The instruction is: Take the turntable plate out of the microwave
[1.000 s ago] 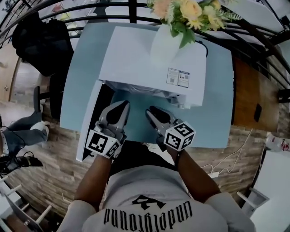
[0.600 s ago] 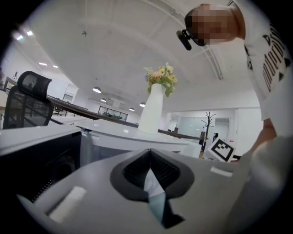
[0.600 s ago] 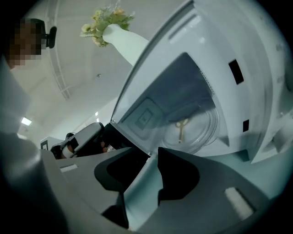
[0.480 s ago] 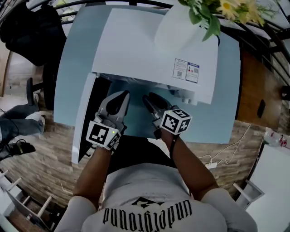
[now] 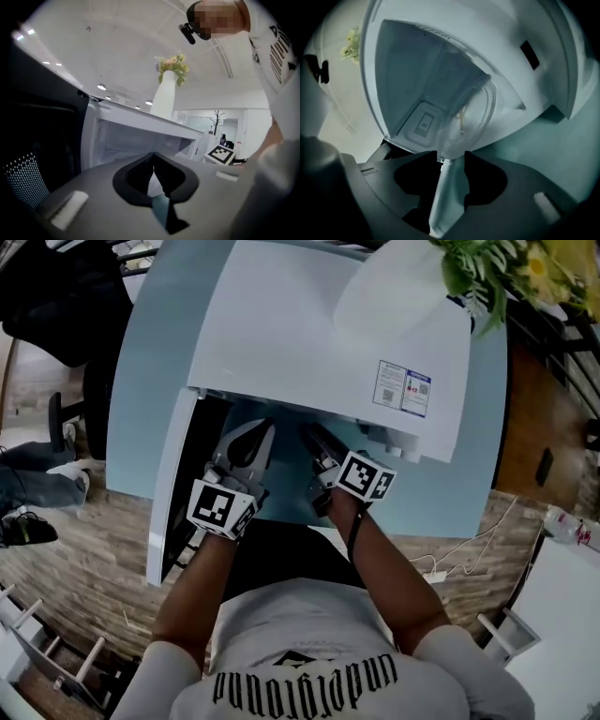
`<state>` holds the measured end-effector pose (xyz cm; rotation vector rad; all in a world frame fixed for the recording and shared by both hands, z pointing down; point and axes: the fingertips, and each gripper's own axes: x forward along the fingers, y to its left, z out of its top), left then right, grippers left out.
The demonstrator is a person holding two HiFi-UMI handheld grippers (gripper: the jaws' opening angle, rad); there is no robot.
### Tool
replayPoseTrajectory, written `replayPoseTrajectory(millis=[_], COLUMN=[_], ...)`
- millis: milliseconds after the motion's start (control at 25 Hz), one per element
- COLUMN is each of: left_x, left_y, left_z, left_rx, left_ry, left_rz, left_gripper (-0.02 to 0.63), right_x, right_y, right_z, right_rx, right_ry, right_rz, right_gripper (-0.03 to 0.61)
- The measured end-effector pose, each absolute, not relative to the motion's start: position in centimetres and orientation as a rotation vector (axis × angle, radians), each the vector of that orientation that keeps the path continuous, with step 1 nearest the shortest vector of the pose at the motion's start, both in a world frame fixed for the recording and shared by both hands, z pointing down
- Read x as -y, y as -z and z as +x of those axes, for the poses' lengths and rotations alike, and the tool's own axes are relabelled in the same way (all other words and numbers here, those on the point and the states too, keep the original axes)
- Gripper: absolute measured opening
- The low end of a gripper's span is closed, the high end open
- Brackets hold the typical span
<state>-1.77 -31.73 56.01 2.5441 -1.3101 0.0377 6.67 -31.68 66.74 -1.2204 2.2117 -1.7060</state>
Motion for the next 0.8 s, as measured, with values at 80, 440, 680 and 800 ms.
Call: replayPoseTrajectory(millis=[80,440,680,800], left_x=[31.8,31.9,32.0,31.9], left_y=[-56.5,-57.9,-58.9,-59.4], left_z=[-1.8,-2.8,-2.9,-2.8], left_rx=[1.306,1.313,1.313,1.306], left_ry=[-0.043,-0.072,-0.087,-0.087], left_rz=[2.537,2.505,2.47,2.453], left_gripper=[0.051,0.051,0.051,0.052], right_x=[32.1,33.6,34.4,34.4], right_y=[-67.6,-69.9,-70.6,-70.8], right_z=[6.7,6.7,7.5,7.6], right_rx=[-2.105,-1.881,-1.8,-1.779], right_ry=[1.761,1.844,1.87,1.876], right_rz=[-1.221,-1.192,-1.23,-1.232], right_gripper=[0.167,0.169,0.163,0.146])
